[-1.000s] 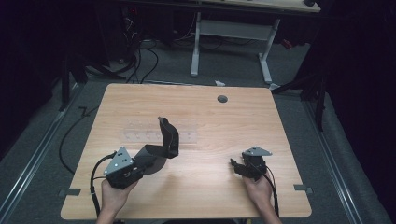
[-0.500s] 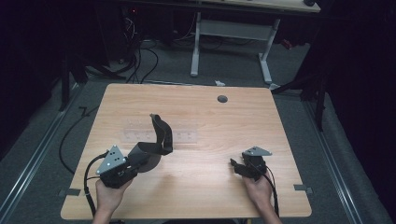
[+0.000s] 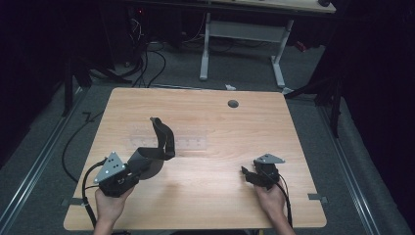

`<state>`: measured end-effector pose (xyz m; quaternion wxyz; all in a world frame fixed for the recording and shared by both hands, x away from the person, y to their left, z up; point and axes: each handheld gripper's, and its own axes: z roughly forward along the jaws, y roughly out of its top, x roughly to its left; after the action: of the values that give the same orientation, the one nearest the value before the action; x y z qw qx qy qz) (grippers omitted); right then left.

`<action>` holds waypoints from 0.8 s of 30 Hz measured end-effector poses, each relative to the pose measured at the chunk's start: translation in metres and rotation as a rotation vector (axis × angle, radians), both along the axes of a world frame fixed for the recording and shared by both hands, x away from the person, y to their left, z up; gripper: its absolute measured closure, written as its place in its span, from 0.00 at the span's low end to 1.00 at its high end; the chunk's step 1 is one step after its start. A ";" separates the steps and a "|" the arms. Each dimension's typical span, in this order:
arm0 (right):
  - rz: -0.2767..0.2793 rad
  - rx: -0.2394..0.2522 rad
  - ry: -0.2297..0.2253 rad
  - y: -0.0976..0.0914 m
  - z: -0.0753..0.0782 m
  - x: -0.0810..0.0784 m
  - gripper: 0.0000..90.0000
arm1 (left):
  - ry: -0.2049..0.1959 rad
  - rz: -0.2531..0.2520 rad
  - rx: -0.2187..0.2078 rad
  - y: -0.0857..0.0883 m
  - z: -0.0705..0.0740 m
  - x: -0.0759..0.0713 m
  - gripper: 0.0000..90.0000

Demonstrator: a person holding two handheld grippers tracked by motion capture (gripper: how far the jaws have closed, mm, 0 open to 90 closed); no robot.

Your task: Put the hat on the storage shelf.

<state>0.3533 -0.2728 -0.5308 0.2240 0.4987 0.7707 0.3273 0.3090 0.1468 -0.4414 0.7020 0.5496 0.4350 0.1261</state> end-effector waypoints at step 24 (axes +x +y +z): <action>-0.001 -0.001 0.000 0.000 0.000 0.000 0.45 | -0.018 0.107 -0.028 0.033 0.005 0.002 0.96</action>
<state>0.3532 -0.2727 -0.5308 0.2246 0.4989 0.7705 0.3270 0.3112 0.1798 -0.4360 0.7060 0.5144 0.4590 0.1621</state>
